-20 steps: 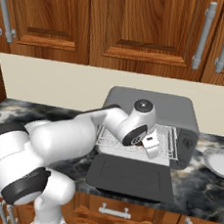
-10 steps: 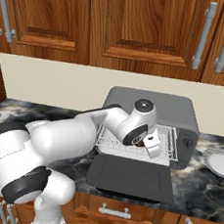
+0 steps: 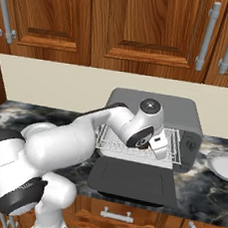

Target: Open the toaster oven door. Place the bread on the bottom rack in the toaster oven and place the chicken drumstick on the top rack.

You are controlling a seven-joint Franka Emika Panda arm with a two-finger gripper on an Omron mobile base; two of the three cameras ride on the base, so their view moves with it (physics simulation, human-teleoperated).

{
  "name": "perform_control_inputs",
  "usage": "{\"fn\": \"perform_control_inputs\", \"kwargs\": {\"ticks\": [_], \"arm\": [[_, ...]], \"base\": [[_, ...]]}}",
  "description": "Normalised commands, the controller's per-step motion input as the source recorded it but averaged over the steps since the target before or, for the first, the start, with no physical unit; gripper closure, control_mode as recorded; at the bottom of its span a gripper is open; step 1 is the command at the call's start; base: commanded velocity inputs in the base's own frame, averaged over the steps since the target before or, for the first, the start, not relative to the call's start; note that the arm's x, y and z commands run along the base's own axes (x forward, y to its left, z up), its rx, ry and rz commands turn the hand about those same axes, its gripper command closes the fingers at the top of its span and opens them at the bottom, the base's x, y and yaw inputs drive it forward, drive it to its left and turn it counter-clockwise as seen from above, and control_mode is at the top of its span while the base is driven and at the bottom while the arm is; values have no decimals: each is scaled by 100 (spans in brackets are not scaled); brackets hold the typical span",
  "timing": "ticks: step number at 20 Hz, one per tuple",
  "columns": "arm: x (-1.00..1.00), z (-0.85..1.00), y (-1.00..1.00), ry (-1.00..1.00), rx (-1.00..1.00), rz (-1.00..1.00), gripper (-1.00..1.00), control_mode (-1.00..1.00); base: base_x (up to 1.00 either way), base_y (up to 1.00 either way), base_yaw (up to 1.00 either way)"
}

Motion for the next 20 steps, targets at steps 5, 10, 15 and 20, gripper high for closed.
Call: {"fn": "perform_control_inputs", "kwargs": {"ticks": [5, 10, 15, 20], "arm": [[-50, 11, 6, -6, 0, 6, -100, -100], [-45, 1, 18, 1, 0, 29, -100, -100], [-35, 0, 14, 12, -5, 55, -100, -100], [-8, -1, 19, 14, -8, 45, -100, -100]], "base": [[0, 0, 0], [0, 0, 0], [0, 0, 0], [0, 0, 0]]}}
